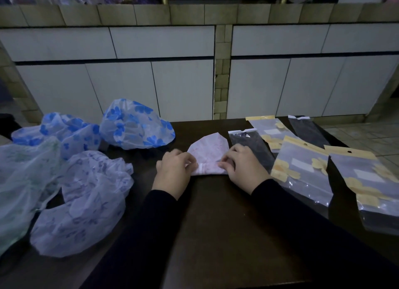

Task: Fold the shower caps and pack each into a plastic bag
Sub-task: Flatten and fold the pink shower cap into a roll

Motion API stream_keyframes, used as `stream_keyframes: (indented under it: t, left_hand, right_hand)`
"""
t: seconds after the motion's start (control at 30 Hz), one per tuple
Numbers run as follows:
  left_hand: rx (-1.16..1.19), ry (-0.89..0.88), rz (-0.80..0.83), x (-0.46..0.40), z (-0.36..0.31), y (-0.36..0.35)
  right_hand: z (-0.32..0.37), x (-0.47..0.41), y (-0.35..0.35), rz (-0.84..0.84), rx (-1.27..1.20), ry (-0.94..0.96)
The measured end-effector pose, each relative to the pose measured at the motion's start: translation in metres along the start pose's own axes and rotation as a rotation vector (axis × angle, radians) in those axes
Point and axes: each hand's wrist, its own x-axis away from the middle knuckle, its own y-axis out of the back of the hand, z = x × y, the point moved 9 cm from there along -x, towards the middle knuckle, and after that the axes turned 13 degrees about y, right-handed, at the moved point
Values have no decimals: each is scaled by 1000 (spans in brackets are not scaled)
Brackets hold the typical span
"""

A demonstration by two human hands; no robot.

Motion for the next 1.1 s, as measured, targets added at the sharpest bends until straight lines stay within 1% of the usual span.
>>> stream_keyframes:
  t: [0.07, 0.17, 0.27, 0.37, 0.5, 0.67, 0.77, 0.97, 1.1]
  left_hand:
    - [-15, -81, -33, 5, -9, 2]
    - [-49, -172, 29, 9, -17, -2]
    - [58, -135, 84, 7, -8, -3]
    - [59, -101, 79, 7, -2, -6]
    - [114, -39, 79, 2, 3, -7]
    - [67, -40, 86, 4, 2, -8]
    - [69, -33, 88, 3, 5, -7]
    - [-18, -60, 11, 4, -2, -4]
    - [26, -71, -3, 1, 1, -1]
  right_hand:
    - [7, 0, 1, -16, 15, 56]
    - [17, 0, -6, 60, 28, 143]
    - [17, 2, -7, 106, 14, 143]
    - [16, 6, -10, 154, 10, 127]
    - [13, 8, -10, 145, -14, 81]
    - [10, 7, -11, 143, 16, 59]
    - [12, 9, -8, 135, 52, 83]
    - [12, 6, -9, 177, 69, 101]
    - [10, 1, -10, 209, 93, 45]
